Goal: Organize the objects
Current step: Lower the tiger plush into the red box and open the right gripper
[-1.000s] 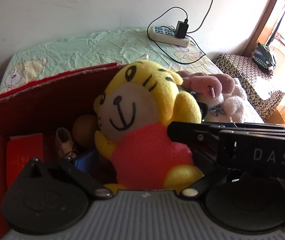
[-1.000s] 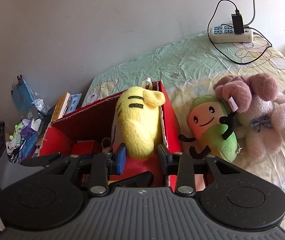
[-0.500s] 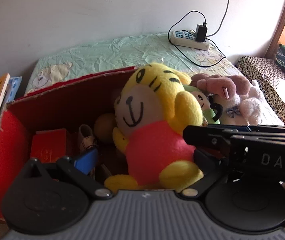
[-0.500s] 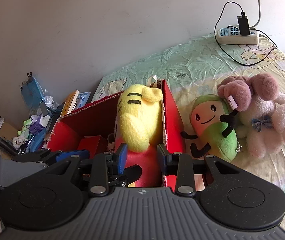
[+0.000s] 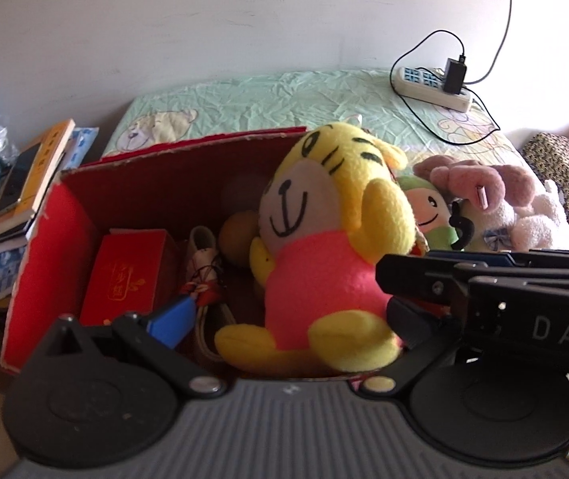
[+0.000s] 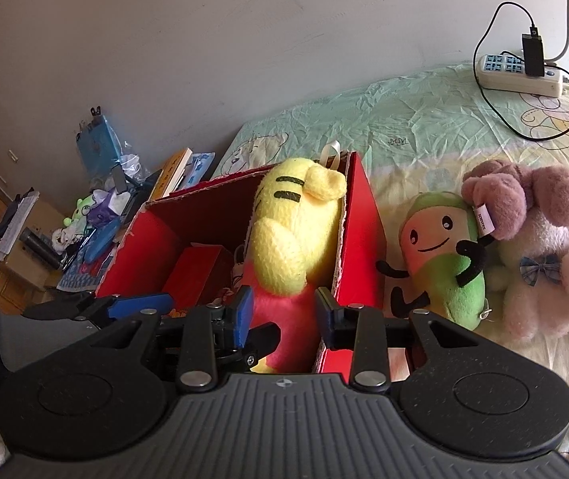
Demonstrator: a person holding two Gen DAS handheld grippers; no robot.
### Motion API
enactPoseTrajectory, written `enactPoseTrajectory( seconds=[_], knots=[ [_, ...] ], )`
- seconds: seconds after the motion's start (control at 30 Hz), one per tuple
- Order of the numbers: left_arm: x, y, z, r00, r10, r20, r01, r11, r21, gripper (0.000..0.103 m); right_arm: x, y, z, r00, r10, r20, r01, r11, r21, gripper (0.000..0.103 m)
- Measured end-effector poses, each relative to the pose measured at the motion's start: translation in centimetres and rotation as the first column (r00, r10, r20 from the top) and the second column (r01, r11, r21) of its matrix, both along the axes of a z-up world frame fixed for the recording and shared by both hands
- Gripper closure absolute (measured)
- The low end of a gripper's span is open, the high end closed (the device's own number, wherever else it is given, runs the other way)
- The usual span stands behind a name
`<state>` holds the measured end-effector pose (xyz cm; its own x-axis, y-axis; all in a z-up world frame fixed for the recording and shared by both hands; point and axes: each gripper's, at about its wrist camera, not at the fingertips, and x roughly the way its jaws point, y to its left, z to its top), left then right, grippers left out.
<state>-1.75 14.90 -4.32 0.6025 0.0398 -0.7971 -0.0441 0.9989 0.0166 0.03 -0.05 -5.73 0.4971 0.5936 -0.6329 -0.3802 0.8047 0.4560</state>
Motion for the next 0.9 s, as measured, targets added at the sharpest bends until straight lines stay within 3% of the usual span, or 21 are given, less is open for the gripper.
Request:
enactPoseTrajectory(
  seconds=[0.9],
  knots=[
    [-4.2, -1.9, 1.3, 0.991, 0.137, -0.009, -0.135, 0.984, 0.112, 0.001, -2.5, -1.7, 1.0, 0.990, 0.140, 0.005, -0.140, 0.990, 0.028, 0.057]
  ],
)
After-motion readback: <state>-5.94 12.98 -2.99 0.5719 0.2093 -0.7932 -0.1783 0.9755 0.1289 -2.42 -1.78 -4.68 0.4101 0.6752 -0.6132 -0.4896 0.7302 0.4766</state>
